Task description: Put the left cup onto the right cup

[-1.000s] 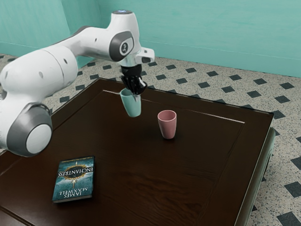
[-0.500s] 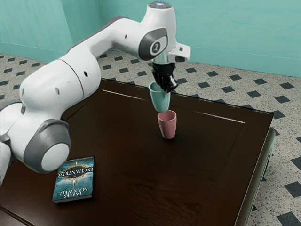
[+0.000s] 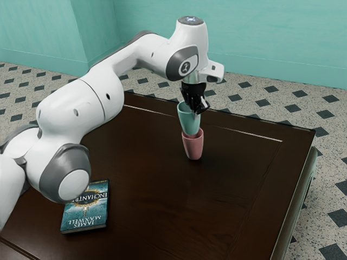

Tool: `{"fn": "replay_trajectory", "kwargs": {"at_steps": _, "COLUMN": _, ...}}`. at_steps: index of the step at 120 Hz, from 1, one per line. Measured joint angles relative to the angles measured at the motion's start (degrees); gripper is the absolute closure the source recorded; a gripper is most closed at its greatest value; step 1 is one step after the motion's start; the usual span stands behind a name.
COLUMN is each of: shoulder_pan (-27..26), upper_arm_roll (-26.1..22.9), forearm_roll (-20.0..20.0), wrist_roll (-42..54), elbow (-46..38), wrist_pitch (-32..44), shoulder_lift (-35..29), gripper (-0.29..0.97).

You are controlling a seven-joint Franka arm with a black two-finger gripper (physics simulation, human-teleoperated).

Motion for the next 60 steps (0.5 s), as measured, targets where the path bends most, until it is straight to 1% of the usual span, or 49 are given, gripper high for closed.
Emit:
{"fn": "replay_trajectory", "kwargs": {"at_steps": 20, "shoulder_pan": 0.86, "upper_arm_roll": -0.96, "forearm_roll": 1.83, "wrist_roll": 0.00, "elbow": 0.04, "wrist_pitch": 1.20, "shoulder_lift": 1.29, "gripper": 0.79}}
{"fn": "replay_trajectory", "kwargs": {"at_steps": 52, "shoulder_pan": 0.75, "upper_arm_roll": -2.14, "forearm_roll": 2.50, "wrist_roll": -0.17, "elbow": 0.06, "wrist_pitch": 2.15, "shoulder_lift": 2.49, "gripper": 0.79}}
{"fn": "replay_trajectory", "kwargs": {"at_steps": 55, "shoulder_pan": 0.73, "upper_arm_roll": -2.25, "forearm_roll": 2.49, "wrist_roll": -0.19, "elbow": 0.05, "wrist_pitch": 2.16, "shoulder_lift": 2.55, "gripper": 0.76}}
{"fn": "replay_trajectory", "kwargs": {"at_steps": 60, "shoulder_pan": 0.72, "upper_arm_roll": -2.38, "forearm_roll": 2.43, "wrist_roll": -0.22, "elbow": 0.04, "wrist_pitch": 2.07, "shoulder_lift": 2.58, "gripper": 0.67}}
